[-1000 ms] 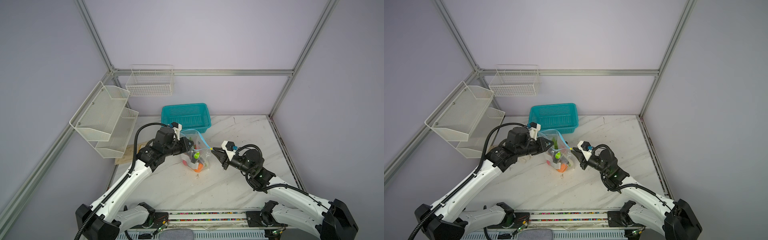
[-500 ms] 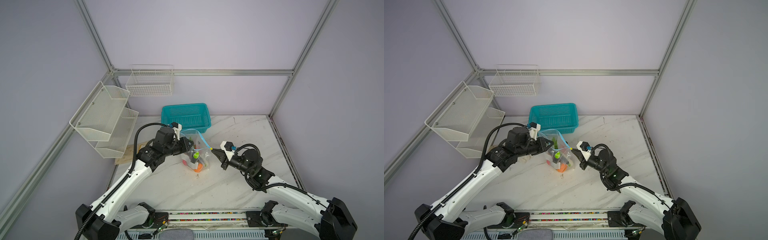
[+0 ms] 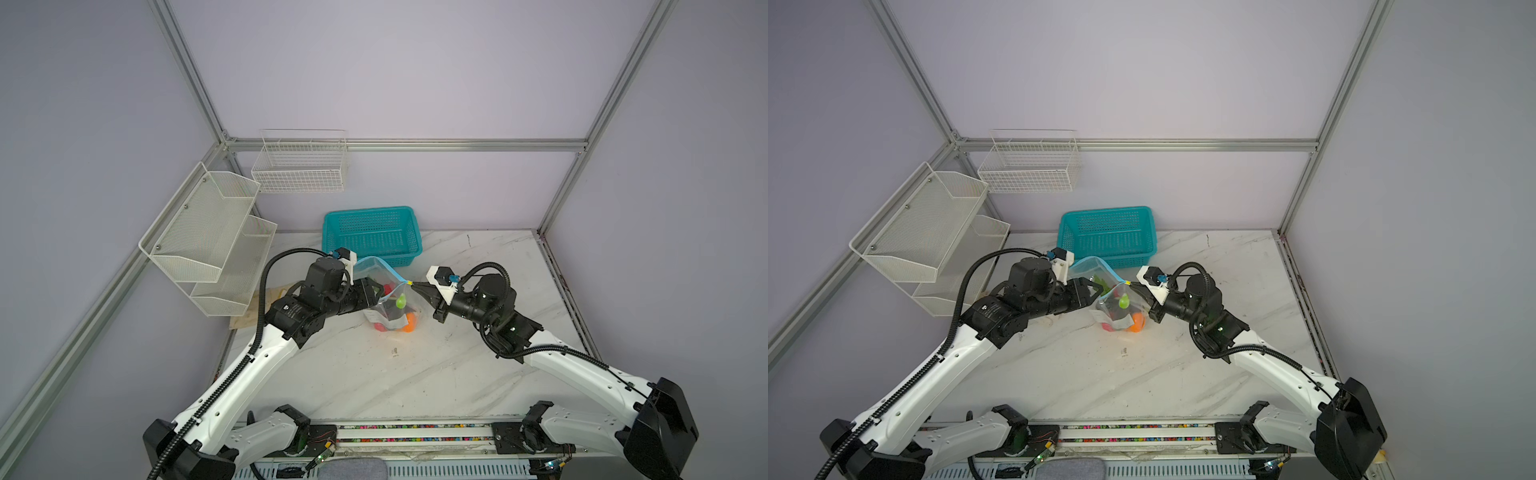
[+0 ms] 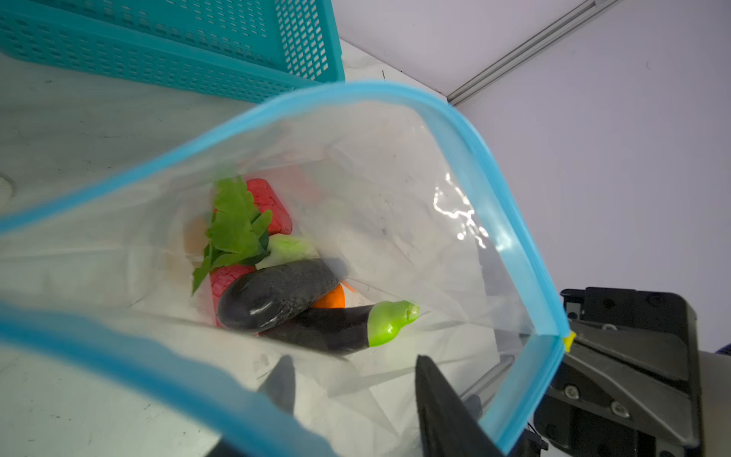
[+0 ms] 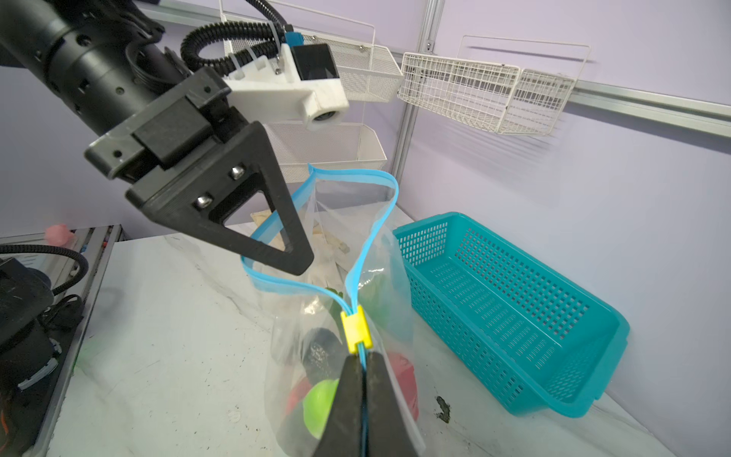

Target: Place the food in the zip-top bag and seal the zipper

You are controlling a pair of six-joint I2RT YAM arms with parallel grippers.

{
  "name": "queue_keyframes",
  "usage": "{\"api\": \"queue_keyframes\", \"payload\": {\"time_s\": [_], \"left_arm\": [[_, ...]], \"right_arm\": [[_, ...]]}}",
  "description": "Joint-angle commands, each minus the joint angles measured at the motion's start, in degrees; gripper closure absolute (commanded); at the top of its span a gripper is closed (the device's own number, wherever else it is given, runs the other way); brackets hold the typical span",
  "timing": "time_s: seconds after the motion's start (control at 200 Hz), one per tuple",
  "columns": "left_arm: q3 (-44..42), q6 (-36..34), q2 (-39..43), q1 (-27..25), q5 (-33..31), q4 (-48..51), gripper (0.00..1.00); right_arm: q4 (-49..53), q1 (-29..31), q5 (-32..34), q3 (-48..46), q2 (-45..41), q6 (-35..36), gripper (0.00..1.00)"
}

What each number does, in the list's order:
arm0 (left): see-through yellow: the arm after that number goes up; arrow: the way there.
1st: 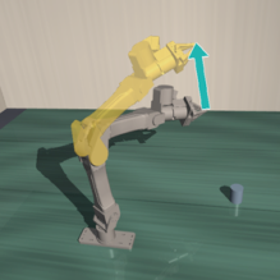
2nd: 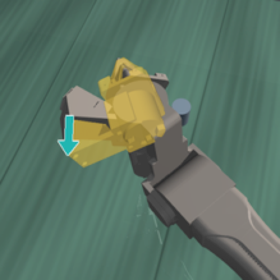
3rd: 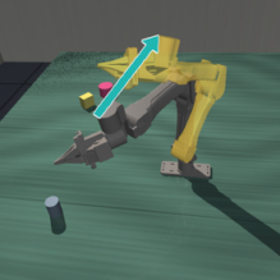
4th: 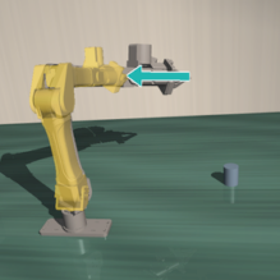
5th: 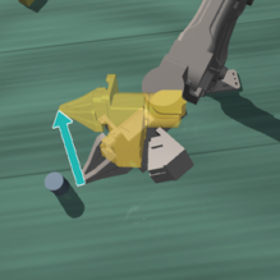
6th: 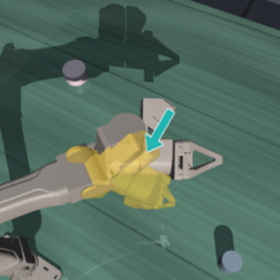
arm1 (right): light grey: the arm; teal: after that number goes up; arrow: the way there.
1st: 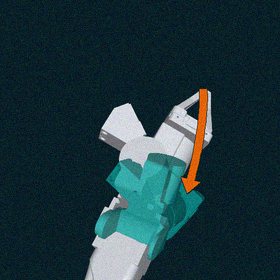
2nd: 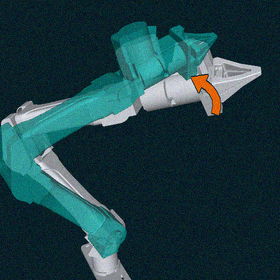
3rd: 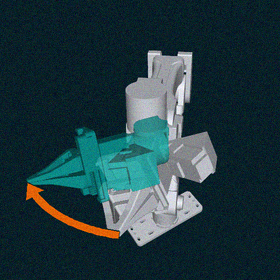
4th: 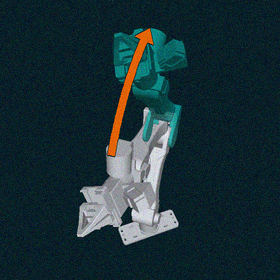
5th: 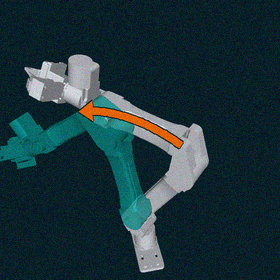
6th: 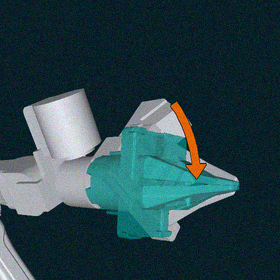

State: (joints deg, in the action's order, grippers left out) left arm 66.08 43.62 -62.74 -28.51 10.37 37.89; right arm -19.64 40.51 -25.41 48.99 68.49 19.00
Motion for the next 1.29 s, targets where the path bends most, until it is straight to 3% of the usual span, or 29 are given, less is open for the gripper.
{"api": "queue_keyframes", "payload": {"time_s": [0.0,0.285,0.57,0.865,1.09,1.29], "left_arm": [[5.95,-3.23,2.47,1.13,-2.11,2.19,0.41],[12.50,-13.29,3.52,2.86,-1.06,7.35,0.29],[20.25,-25.43,1.60,3.01,1.82,11.90,0.33],[22.88,-37.43,-0.99,3.02,2.44,9.24,0.32],[27.96,-43.75,-7.43,2.24,11.97,7.07,0.29],[29.43,-50.16,-11.12,-1.39,13.84,4.99,0.29]], "right_arm": [[5.16,-0.16,-3.61,5.14,0.98,7.63,1.00],[19.41,-2.17,-10.25,16.58,6.02,17.72,1.00],[27.62,-5.01,-17.05,22.61,9.88,22.76,1.00],[30.07,-10.57,-26.83,24.86,9.91,25.14,1.00],[32.48,-12.14,-28.83,26.50,12.97,26.42,1.00],[32.49,-13.24,-31.19,25.98,13.42,27.11,1.00]]}}
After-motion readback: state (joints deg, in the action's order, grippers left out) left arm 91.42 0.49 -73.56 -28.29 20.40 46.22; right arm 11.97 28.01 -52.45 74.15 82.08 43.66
